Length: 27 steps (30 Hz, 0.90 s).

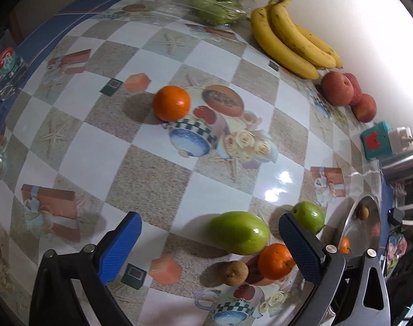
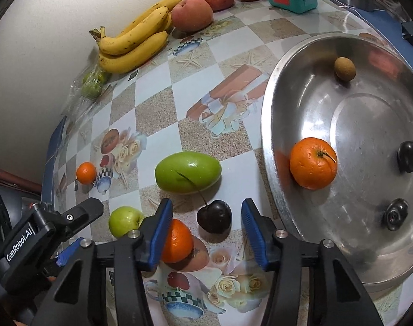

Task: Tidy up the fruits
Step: 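Lower the right tool around the dark cherry while the left tool approaches the large green fruit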

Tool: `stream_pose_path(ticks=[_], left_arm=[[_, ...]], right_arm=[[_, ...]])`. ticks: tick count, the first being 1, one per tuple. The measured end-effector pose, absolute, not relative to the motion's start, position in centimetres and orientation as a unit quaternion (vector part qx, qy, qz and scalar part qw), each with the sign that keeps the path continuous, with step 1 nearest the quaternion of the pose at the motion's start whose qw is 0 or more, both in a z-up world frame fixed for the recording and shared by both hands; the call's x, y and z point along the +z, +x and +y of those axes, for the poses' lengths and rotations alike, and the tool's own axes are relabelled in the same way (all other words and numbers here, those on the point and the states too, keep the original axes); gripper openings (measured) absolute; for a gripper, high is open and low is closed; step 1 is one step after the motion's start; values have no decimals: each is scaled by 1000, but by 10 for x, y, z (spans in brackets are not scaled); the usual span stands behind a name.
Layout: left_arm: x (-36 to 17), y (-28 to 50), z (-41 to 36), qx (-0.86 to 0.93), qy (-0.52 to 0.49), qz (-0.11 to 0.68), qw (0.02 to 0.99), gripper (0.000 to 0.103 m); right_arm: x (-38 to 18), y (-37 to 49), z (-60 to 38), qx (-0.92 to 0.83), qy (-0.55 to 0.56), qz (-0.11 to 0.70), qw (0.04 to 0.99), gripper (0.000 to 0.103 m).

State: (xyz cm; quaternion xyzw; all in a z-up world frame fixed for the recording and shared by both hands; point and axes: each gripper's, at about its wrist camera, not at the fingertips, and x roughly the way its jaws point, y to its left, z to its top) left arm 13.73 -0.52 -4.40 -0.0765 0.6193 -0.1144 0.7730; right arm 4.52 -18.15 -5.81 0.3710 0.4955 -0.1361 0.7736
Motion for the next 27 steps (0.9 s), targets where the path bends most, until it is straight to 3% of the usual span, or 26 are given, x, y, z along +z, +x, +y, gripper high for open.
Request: stream_pose_path(ticks=[7,14,18,27], left_arm=[[-50,133,-23,-144,-64,631,760,89],[-55,132,-33,-154,-59,642,749,86],[-58,132,-36,-153,-56,644,747,75],[-59,132,-39,-152,-53,643,749,75]], right_arm=[[-60,44,-183,-148,360,502,772,41],[-61,44,-183,-150,351,510,770,36],[-61,44,-183,-147,351,512,770,34],[-60,49,-177,-146,318,522,778,34]])
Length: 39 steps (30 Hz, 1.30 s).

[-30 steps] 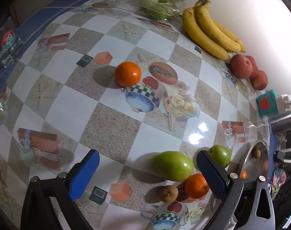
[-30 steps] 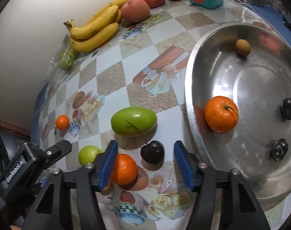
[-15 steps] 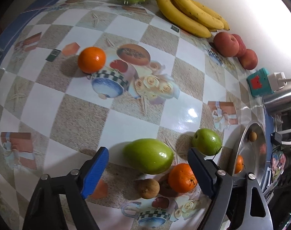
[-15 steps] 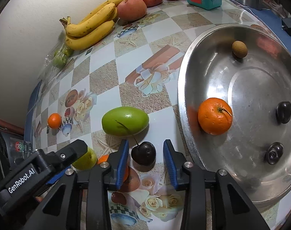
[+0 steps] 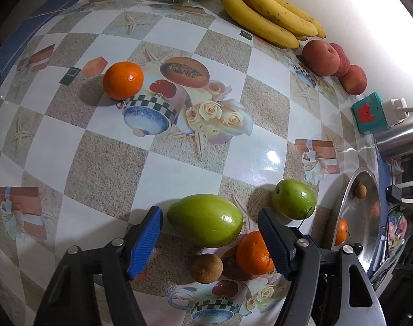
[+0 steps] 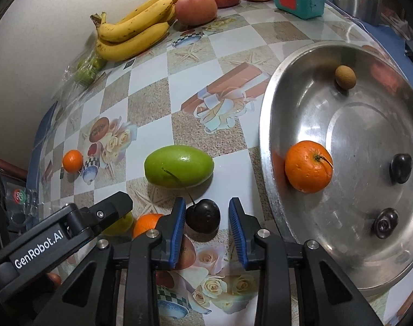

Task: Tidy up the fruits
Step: 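Lower the right tool around the dark cherry while the left tool approaches the large green fruit, then close the right tool on the cherry while the left tool closes on the green fruit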

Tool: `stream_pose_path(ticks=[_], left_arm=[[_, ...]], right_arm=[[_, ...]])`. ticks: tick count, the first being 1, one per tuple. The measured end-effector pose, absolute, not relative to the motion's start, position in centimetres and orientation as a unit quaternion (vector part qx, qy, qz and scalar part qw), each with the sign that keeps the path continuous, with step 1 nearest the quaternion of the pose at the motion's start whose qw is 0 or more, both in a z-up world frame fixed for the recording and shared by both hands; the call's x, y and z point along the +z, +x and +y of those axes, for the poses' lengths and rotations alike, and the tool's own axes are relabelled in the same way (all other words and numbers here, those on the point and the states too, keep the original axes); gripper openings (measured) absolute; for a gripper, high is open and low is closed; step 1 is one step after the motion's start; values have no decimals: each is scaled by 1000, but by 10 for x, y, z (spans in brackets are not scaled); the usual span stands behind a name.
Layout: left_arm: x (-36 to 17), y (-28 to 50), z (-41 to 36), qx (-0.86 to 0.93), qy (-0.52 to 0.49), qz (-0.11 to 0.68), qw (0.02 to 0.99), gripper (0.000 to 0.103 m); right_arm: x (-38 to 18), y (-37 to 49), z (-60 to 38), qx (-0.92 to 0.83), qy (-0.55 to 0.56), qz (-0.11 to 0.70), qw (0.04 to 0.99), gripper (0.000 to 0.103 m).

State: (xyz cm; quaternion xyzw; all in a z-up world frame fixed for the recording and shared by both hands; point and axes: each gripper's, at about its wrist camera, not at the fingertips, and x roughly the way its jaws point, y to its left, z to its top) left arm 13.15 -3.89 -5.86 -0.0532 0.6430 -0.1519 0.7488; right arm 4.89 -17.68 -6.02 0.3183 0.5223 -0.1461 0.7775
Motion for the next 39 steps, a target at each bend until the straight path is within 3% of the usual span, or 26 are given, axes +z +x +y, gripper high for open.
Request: stream_pose_path(ticks=[7,39], left_arm=[[-56,130,-45,-148,-33,635,758,63],[-57,135,-48,-137,-24,630,764,60]], right_arm=[[-59,52,-172,-143,300,528,782,34],[-59,60,-165,-135,256,542,789,34]])
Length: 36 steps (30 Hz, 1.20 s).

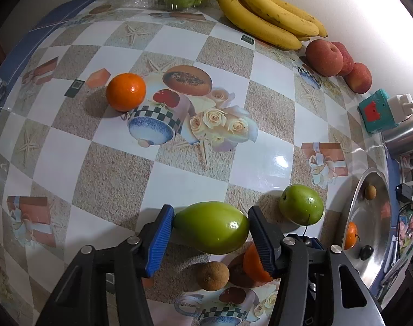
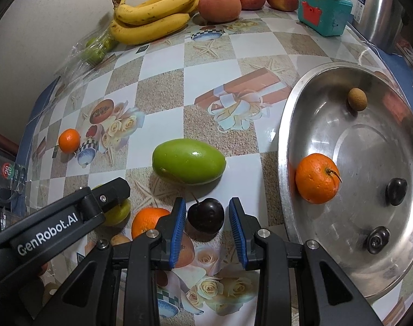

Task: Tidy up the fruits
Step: 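Close the right tool on the cherry while the left tool closes on the green fruit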

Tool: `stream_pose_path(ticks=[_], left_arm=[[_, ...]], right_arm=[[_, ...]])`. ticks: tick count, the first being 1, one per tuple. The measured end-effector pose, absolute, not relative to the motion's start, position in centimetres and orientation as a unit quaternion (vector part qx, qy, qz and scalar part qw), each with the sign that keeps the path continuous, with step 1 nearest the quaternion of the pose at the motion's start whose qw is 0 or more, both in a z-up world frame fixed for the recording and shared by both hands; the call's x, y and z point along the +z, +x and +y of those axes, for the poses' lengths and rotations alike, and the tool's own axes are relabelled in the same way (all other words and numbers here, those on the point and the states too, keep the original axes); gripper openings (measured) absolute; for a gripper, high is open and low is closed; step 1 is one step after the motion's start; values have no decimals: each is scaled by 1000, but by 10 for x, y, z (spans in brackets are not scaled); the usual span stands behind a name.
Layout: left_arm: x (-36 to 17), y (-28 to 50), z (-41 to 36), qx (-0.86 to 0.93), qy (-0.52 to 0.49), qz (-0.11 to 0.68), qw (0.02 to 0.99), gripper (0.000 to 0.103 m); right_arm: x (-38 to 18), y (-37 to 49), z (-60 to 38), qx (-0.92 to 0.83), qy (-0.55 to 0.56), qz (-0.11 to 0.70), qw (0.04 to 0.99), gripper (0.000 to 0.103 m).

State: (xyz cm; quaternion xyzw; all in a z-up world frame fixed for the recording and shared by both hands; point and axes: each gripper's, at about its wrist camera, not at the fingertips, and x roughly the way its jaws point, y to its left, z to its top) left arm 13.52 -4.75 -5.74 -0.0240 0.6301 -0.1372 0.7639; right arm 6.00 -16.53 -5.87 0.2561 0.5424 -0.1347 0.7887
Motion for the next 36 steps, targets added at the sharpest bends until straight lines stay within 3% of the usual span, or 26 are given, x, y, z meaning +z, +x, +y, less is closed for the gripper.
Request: stream_pose_path(ticks=[11,36], left_arm=[[-58,137,-40,-133,-37,629,765,60],[-30,152,-36,-114,-50,592,796,60]], right_arm=[[-58,58,-167,-134,266,542,786,27],[-10,69,-178,-167,275,509,799,27]])
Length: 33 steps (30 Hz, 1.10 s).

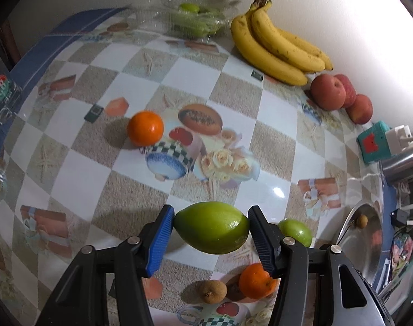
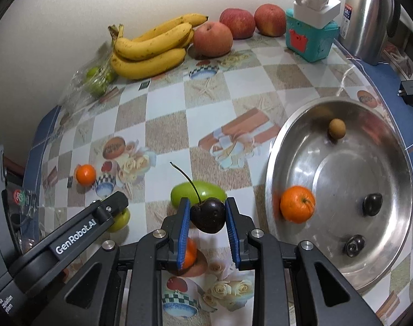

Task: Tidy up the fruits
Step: 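Close the right tool on the cherry while the left tool closes on the green fruit, then lift and carry the cherry and green fruit over the steel bowl with both tools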

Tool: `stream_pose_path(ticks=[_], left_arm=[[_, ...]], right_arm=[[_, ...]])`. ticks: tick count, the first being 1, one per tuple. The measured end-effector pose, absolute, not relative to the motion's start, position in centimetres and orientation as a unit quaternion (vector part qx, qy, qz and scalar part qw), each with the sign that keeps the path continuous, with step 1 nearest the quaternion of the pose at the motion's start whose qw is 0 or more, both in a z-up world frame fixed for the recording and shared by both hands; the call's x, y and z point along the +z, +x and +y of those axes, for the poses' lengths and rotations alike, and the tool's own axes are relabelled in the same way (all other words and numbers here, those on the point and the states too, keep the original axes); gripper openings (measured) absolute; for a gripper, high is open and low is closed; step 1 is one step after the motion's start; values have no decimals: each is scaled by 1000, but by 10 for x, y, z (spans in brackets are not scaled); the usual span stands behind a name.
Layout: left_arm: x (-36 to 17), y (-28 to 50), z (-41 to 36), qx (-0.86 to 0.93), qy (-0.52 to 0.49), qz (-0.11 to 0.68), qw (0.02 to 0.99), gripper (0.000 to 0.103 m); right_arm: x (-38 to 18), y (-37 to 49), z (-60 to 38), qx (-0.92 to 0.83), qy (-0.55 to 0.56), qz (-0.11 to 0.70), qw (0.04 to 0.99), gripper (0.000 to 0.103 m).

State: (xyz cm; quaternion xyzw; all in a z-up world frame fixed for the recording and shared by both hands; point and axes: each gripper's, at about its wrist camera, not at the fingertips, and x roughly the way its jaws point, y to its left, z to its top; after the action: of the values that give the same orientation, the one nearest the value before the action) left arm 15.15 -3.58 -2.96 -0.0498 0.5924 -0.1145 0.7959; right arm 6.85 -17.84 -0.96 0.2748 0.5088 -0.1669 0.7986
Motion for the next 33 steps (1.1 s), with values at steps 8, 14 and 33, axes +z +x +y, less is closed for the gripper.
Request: stream_pose_path(ticks=[8,14,33], left_arm=[[-14,164,-44,-106,-48,572,812,60],[-14,169,-55,-106,-44,574,811,60],[12,141,-89,-157,-31,554,817,59]], right_arm=[[0,74,-190,-176,275,498,803,27],[8,70,-199,-187,267,491,808,27],[13,15,-267,-262,312,460,789,27]])
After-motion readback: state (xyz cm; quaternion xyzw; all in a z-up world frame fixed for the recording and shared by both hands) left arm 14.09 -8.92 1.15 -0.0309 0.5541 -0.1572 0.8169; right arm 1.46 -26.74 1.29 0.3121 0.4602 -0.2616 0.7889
